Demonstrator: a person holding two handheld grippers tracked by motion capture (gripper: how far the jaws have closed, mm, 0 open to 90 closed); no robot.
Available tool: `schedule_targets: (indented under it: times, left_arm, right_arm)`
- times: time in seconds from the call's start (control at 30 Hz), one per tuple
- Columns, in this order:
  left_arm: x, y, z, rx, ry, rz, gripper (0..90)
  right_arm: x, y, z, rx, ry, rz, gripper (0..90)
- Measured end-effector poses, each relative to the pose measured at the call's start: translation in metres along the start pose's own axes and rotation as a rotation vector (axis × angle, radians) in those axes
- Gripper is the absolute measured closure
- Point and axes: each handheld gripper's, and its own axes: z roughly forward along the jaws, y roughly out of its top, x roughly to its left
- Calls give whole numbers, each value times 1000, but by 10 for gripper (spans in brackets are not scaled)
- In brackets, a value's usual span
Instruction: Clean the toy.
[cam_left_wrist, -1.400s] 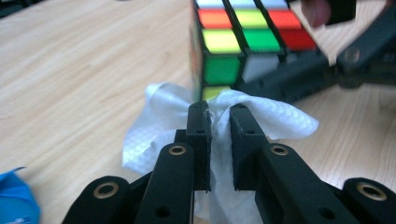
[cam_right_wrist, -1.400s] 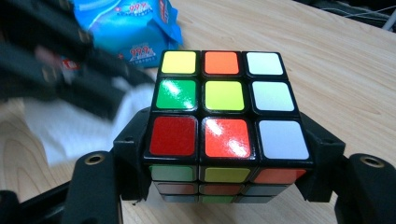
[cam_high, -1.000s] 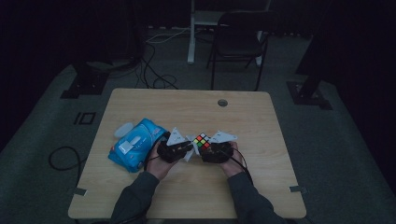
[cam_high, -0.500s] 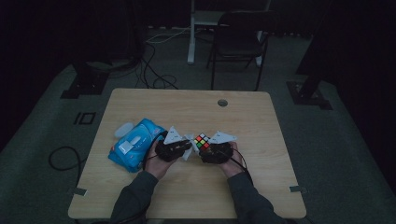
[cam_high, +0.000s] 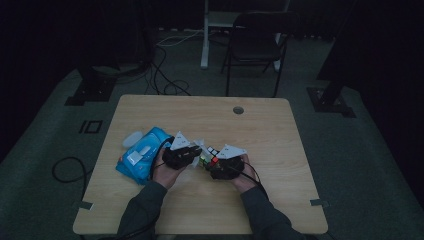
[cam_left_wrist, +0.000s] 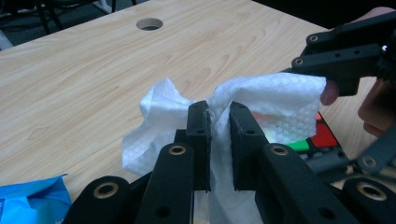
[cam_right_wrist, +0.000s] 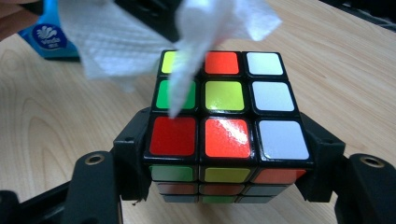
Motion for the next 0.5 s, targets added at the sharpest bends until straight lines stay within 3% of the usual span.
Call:
schedule_targets:
  times: [0.5]
  left_arm:
    - [5, 0, 4, -3, 9, -21, 816]
  right_arm:
    - [17, 4, 2, -12, 48, -60, 342]
